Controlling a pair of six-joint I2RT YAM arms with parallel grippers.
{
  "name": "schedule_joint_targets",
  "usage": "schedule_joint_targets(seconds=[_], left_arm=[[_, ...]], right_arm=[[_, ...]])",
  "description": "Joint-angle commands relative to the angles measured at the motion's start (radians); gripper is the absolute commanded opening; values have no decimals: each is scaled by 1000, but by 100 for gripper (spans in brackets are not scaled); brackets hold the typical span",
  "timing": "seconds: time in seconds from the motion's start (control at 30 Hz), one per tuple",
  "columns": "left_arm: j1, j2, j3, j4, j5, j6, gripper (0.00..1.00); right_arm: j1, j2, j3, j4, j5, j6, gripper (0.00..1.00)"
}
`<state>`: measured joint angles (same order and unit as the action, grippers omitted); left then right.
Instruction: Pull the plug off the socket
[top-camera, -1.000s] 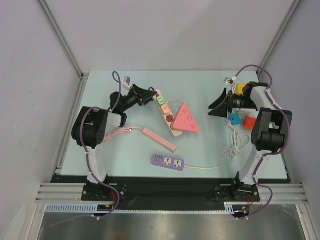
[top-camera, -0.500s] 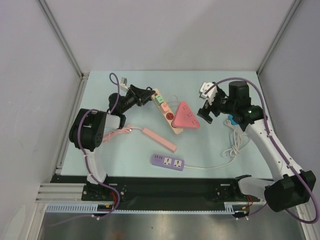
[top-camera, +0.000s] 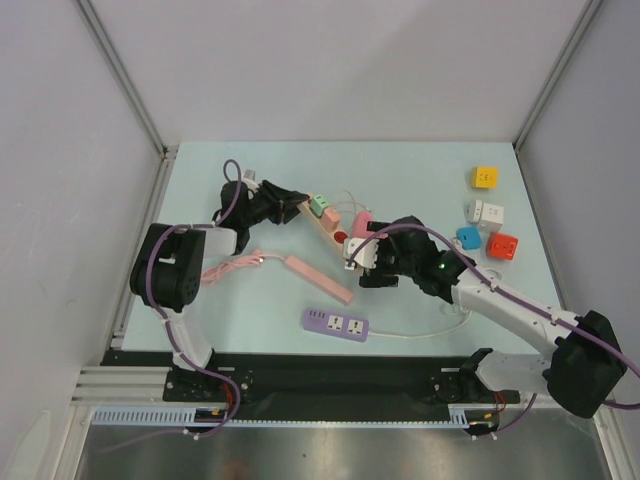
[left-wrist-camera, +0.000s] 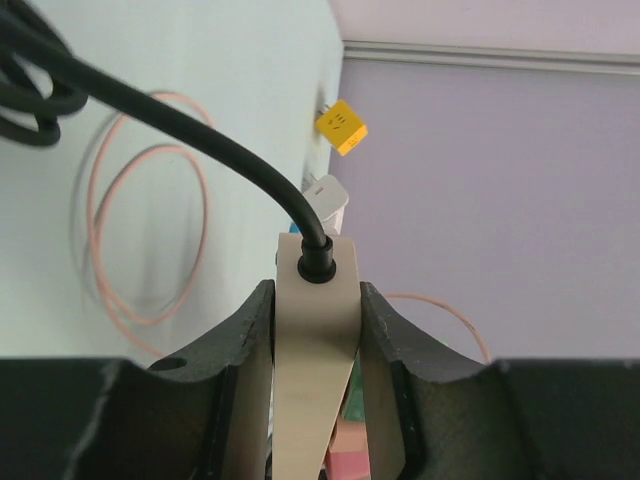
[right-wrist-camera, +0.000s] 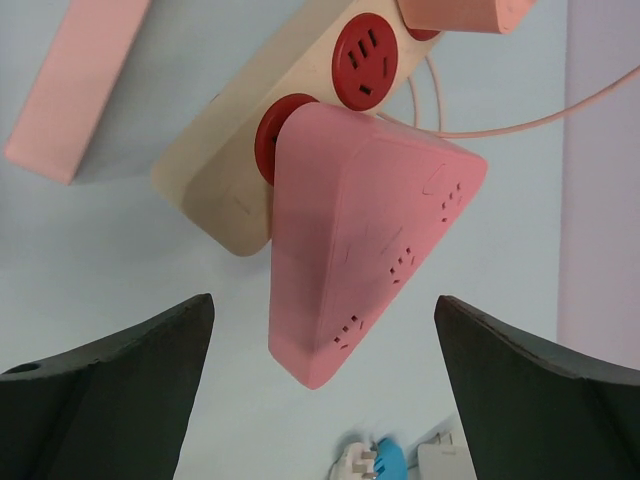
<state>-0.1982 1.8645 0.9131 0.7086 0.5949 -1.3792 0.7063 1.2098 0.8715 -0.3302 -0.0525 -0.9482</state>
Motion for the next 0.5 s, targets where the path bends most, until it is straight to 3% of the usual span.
schedule_joint_targets(seconds=[0.0, 0.13, 0.47], left_arm=[[10, -48, 63, -34, 3, -76, 0], [11, -48, 66, -43, 11, -84, 0], [9, -41, 61, -15, 42, -121, 0]], right_arm=[[25, -36, -50, 152, 131, -15, 100], [48, -44, -141, 296, 213, 5, 100], [13, -20, -279, 571, 149, 75, 100]])
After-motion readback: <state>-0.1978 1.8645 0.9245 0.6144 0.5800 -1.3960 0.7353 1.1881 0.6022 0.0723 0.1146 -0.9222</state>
